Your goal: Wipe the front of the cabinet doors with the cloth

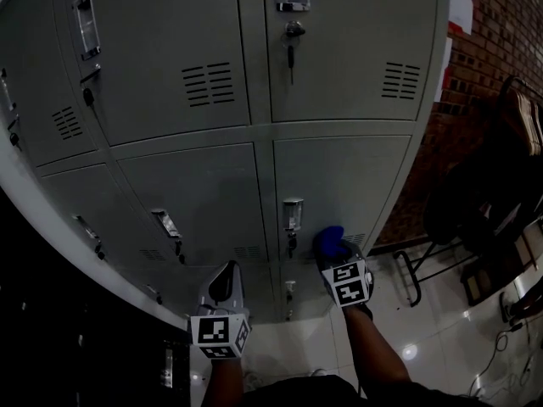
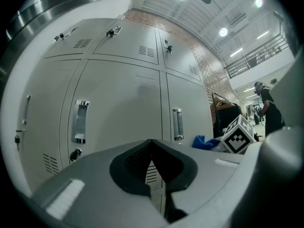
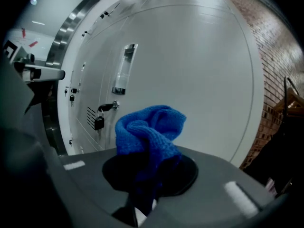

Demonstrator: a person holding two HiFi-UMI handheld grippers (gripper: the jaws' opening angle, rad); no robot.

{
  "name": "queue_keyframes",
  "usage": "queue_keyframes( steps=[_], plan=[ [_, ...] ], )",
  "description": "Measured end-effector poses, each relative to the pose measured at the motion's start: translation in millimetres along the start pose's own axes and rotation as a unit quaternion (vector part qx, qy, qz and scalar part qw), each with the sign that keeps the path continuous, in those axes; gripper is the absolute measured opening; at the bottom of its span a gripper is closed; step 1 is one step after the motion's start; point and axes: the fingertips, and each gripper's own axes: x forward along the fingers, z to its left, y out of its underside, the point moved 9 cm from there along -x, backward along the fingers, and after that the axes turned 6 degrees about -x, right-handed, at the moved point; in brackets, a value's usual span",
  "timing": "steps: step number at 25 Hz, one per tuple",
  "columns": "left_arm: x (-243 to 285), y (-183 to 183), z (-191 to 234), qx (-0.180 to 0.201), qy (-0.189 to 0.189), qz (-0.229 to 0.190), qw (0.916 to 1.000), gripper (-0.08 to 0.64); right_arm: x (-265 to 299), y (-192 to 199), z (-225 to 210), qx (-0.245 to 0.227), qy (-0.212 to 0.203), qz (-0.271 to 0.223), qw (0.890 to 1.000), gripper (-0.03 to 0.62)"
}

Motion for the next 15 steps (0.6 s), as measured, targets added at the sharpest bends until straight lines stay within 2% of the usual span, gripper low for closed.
queue_keyframes(
  steps=[15],
  plan=[
    [-15, -5, 19, 0.008, -0.007, 0.0, 0.9999, 0.014, 19, -31, 59, -0.008, -0.043, -0.034, 0.998, 0.063]
  ],
)
